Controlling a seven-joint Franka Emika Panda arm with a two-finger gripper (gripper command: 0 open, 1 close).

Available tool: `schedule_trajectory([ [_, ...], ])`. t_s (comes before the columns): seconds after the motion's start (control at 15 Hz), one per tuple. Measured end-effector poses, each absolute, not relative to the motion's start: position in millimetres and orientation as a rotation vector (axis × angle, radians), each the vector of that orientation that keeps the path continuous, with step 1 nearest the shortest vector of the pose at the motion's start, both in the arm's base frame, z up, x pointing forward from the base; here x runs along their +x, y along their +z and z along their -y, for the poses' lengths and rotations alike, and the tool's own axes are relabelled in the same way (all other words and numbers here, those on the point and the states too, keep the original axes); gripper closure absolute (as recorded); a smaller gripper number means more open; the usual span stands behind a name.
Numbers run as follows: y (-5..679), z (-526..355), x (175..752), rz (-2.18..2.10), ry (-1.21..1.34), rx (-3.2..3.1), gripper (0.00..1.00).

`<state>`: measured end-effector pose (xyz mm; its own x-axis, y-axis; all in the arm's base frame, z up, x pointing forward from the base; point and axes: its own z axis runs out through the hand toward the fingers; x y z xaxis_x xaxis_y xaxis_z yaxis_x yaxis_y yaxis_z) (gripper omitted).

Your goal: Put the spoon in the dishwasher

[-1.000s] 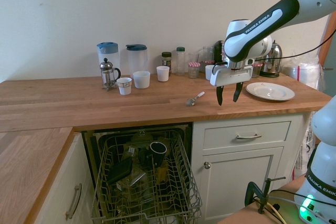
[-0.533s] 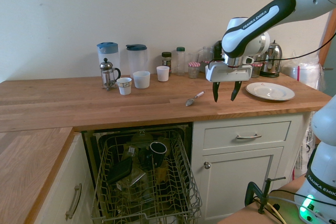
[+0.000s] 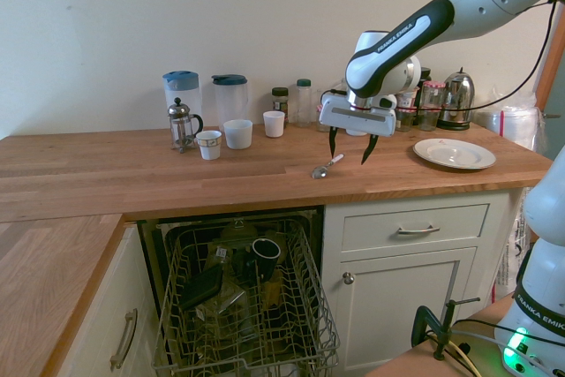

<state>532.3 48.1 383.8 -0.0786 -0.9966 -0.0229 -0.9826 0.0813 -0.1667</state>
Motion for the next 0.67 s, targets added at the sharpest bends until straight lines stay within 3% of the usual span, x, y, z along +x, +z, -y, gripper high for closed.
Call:
schedule_trajectory([
  [0.67, 369, -66, 579, -2.489, -0.216, -1.729, 0.0],
])
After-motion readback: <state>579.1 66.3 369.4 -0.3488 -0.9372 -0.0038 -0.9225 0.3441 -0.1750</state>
